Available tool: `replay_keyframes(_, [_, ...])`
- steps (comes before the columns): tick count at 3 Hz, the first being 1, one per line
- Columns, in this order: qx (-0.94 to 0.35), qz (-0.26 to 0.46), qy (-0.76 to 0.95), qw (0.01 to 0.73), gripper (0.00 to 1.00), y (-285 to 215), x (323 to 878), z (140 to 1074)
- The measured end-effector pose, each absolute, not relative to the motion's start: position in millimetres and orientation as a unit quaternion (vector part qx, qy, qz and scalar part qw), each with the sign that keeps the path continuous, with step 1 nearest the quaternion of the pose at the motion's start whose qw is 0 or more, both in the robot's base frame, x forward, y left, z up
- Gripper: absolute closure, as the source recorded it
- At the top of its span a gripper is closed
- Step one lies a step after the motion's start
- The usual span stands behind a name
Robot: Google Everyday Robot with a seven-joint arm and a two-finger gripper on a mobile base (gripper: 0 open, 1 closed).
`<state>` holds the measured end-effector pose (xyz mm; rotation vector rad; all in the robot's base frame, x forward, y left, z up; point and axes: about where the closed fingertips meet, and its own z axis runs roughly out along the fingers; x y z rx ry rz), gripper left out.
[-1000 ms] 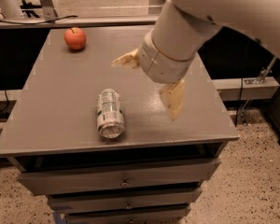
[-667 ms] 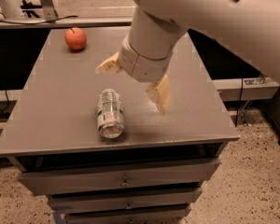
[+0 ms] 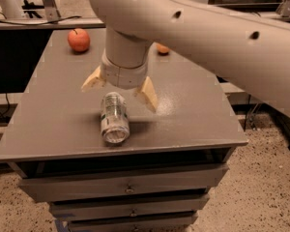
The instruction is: Place 7up can upright
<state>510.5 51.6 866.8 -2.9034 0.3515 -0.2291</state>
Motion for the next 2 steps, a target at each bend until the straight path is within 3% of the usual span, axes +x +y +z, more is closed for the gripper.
replay_keyframes(2, [-0.995, -0.066, 0.046, 0.054, 0.02, 65.6, 511.0, 837.5])
